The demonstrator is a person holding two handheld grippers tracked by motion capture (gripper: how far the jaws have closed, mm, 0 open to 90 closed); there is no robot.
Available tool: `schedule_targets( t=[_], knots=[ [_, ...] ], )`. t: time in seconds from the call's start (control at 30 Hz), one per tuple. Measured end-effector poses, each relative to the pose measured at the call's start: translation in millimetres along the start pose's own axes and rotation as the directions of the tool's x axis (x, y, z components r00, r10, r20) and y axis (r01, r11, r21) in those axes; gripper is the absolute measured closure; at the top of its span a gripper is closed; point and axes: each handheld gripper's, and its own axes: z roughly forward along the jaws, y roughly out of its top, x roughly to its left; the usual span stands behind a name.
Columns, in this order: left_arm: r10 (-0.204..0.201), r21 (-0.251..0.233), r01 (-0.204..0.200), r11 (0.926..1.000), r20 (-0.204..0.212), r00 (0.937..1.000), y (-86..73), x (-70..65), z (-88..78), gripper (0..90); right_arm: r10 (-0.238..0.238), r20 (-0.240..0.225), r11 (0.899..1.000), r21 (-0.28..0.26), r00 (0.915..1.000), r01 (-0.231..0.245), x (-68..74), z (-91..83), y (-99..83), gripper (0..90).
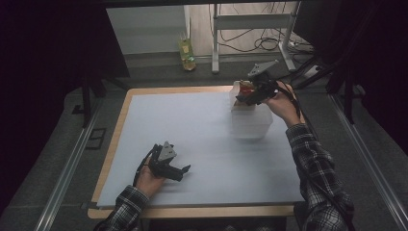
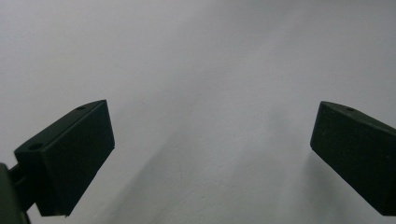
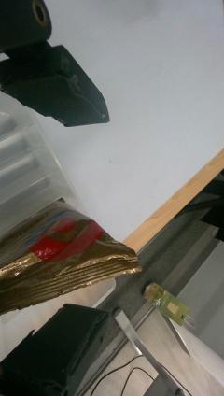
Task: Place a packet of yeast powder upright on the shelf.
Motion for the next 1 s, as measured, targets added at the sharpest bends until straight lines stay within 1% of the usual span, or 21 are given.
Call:
schedule_targets(
  t=[0.07, 0.1, 0.3, 0.43, 0.53, 0.6, 0.73, 0.83, 1.0],
  knots=[
    [0.000, 0.001, 0.000, 1.0000, -0.001, 1.0000, -0.1, 0.0, 0.1, 0.0, -0.002, 0.017, 1.000, -0.013, 0.9999, 0.003, 1.3, -2.4, 1.0, 6.0],
    [0.000, 0.000, 0.000, 1.0000, -0.001, 1.0000, -0.1, -0.2, 0.2, 0.0, 0.001, 0.018, 1.000, -0.017, 0.9998, -0.001, 2.0, -3.4, 1.6, 6.0],
    [0.003, 0.001, -0.003, 1.0000, -0.001, 1.0000, 0.2, -0.3, -0.1, 0.0, 0.008, 0.010, 0.999, -0.039, 0.9999, -0.008, 8.8, -12.6, 5.9, 6.0],
    [0.005, 0.001, -0.005, 1.0000, -0.001, 1.0000, 0.3, -0.6, -0.1, 0.0, 0.012, -0.007, 0.999, -0.051, 0.9999, -0.012, 14.4, -17.9, 7.1, 5.9],
    [0.003, -0.003, -0.003, 1.0000, -0.002, 1.0000, 0.3, -0.6, -0.2, 0.0, 0.023, -0.007, 0.998, -0.057, 0.9997, -0.024, 19.8, -20.5, 7.3, 5.8],
    [0.001, -0.006, -0.001, 1.0000, -0.004, 1.0000, 0.4, -0.6, -0.4, 0.0, 0.043, -0.018, 0.997, -0.064, 0.9989, -0.044, 23.4, -22.3, 6.8, 5.7],
    [-0.001, -0.010, 0.001, 0.9999, -0.006, 1.0000, 0.5, -0.2, -1.2, 0.0, 0.066, -0.030, 0.995, -0.076, 0.9973, -0.069, 30.6, -24.4, 4.4, 5.4],
    [-0.002, -0.013, 0.002, 0.9999, -0.006, 1.0000, 0.4, -0.2, -1.3, 0.0, 0.069, -0.039, 0.994, -0.088, 0.9969, -0.072, 36.1, -26.3, 1.7, 5.4],
    [-0.012, -0.019, 0.012, 0.9997, -0.003, 0.9999, 0.3, 0.0, -1.4, 0.0, 0.083, -0.048, 0.992, -0.091, 0.9954, -0.087, 44.1, -29.8, -3.6, 5.3]
  ],
)
